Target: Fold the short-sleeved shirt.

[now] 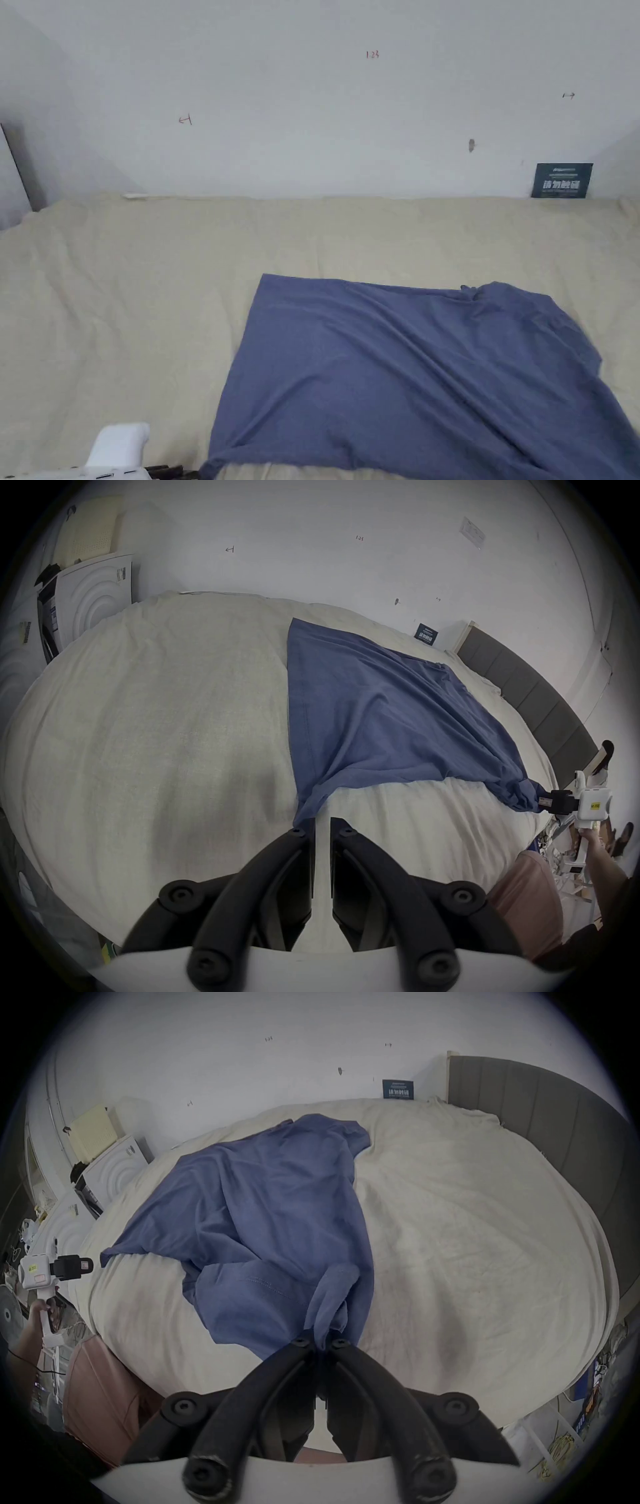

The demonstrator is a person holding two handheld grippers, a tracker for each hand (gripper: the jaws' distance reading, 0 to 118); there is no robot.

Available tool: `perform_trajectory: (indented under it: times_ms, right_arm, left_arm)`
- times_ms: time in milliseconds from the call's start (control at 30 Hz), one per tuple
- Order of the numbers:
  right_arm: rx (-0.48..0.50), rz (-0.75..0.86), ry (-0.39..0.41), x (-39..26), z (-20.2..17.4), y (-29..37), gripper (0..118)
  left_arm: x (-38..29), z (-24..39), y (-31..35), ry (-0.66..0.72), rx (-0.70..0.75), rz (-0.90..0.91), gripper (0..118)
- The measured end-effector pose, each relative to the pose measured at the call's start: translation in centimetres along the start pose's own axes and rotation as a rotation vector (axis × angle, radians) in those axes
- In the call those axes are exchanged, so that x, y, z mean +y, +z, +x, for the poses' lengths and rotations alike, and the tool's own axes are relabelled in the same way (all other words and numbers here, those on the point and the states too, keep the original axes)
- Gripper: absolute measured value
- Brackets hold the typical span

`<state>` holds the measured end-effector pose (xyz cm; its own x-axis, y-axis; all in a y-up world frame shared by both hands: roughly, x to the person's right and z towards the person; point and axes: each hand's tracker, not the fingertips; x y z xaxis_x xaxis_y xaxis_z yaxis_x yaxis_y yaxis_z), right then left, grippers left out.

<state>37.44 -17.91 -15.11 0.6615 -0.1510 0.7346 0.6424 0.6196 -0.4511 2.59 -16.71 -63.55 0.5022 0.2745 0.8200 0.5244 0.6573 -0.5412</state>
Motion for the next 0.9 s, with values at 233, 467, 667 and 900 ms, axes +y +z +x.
perform_trajectory:
  times_ms: [233, 467, 667, 900]
  right_arm:
    - [-0.002, -0.024, 0.024, 0.3, -0.8, -0.2, 3]
    - [0.003, -0.044, 0.004, 0.3, -0.6, -0.9, 3]
    - [0.004, -0.057, 0.003, 0.3, -0.7, -1.3, 3]
    - [0.011, -0.059, -0.001, 0.4, -0.5, -1.4, 3]
  left_arm:
    - [0.1, -0.1, -2.1, -0.026, 0.056, 0.037, 117]
    - [1.9, 1.1, -6.1, -0.093, 0.105, 0.003, 117]
    - [1.3, 2.3, -7.8, -0.206, 0.191, -0.019, 77]
    - [0.9, 3.6, -6.1, -0.236, 0.143, 0.031, 10]
